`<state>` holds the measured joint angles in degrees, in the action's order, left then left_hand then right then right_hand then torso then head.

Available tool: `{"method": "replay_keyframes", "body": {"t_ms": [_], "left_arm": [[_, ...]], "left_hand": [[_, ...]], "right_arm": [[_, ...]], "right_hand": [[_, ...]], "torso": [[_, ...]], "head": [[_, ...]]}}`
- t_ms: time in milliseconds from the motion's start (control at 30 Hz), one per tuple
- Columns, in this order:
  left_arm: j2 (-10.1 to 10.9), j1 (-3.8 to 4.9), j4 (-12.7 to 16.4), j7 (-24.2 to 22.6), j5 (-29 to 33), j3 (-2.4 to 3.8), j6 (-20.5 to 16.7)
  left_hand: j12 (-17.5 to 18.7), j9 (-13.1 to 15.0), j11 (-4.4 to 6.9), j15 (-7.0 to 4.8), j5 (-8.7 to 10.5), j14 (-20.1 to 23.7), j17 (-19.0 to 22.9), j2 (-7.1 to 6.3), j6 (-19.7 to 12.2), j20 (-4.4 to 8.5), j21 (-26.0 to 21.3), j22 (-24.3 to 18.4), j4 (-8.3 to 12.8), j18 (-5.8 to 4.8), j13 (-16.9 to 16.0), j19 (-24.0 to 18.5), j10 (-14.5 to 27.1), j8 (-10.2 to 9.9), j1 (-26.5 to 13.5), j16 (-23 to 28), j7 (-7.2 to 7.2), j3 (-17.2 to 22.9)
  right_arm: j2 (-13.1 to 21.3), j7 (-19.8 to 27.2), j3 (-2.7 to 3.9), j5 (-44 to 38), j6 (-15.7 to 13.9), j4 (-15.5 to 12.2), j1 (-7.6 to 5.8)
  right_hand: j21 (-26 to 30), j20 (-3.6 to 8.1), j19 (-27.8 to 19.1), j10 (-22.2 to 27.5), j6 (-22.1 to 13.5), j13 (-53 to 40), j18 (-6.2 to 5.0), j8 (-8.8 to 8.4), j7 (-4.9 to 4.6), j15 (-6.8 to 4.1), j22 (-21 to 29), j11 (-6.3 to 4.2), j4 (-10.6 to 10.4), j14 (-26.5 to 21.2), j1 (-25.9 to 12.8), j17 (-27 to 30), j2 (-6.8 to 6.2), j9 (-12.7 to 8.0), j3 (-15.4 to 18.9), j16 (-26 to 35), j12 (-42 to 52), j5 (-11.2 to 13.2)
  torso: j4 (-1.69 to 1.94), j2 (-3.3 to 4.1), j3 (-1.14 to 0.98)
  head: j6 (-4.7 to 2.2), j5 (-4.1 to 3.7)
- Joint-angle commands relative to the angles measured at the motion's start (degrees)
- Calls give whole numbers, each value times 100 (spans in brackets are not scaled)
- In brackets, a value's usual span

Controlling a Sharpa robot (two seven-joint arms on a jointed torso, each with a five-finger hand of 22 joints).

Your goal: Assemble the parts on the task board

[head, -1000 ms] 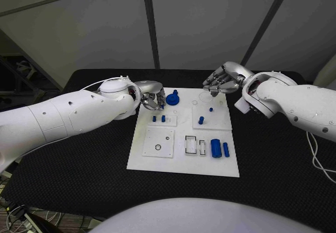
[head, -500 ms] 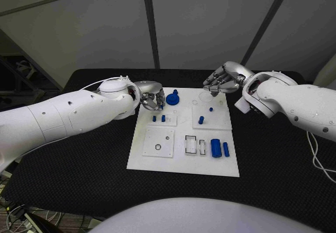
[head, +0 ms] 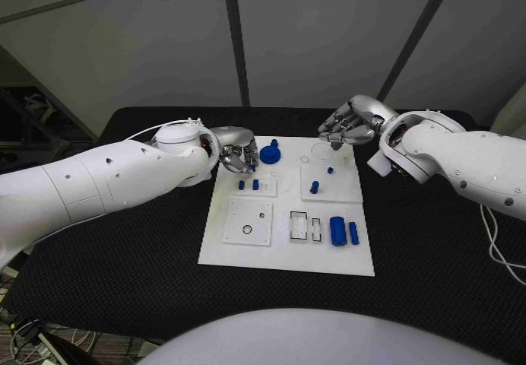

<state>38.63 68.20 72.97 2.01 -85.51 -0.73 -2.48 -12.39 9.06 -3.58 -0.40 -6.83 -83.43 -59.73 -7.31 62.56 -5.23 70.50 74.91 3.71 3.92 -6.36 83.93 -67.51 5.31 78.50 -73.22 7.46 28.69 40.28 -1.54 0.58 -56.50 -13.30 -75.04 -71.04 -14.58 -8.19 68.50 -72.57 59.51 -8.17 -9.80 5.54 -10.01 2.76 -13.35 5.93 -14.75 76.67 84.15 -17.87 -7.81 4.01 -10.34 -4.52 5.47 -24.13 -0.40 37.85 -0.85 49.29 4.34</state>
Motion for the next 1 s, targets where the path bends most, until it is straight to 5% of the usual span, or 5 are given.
{"method": "replay_keyframes", "body": {"t_ms": [33,567,800,1000], "left_arm": [[-5,0,5,-22,-26,0,88],[-25,-11,-34,16,-37,0,83],[-38,-11,-56,1,-42,-1,69],[-34,-12,-60,5,-43,-1,79]], "left_hand": [[35,4,-3,-36,21,4,5,-6,44,23,1,1051,2,-42,-9,51,-41,20,-30,3,-13,31],[68,-4,-3,-37,30,11,23,-29,39,26,-12,1047,5,-40,-12,45,-48,1,-55,4,-13,22],[339,-218,-66,15,24,21,63,-206,-583,-5,-63,1032,-38,-33,37,21,132,-190,-229,-20,36,9],[395,-255,-83,23,25,24,73,-235,-642,-14,-86,1026,-46,-29,46,13,159,-182,-253,-27,45,7]], "right_arm": [[-9,3,2,-24,20,4,-10],[-17,0,2,-26,29,19,-9],[-18,3,2,-26,30,22,-9],[-15,3,2,-26,30,23,-8]], "right_hand": [[35,-17,-24,44,-12,-7,-47,-19,-11,-9,7,-9,12,-46,36,-5,12,-4,-26,17,-17,-20],[35,-18,-24,44,-12,-8,-47,-18,-11,-9,7,-8,8,-46,28,-7,12,-4,-25,16,-14,-21],[35,-18,-24,44,-12,-8,-47,-18,-11,-9,7,-8,8,-46,28,-7,12,-4,-25,16,-14,-21],[35,-18,-24,44,-12,-8,-47,-18,-11,-9,7,-8,8,-46,28,-7,12,-4,-25,16,-14,-21]], "torso": [[0,0,-1],[1,1,-2],[-1,-2,-4],[0,-3,-4]], "head": [[3,-3],[21,-4],[25,-4],[27,-5]]}}
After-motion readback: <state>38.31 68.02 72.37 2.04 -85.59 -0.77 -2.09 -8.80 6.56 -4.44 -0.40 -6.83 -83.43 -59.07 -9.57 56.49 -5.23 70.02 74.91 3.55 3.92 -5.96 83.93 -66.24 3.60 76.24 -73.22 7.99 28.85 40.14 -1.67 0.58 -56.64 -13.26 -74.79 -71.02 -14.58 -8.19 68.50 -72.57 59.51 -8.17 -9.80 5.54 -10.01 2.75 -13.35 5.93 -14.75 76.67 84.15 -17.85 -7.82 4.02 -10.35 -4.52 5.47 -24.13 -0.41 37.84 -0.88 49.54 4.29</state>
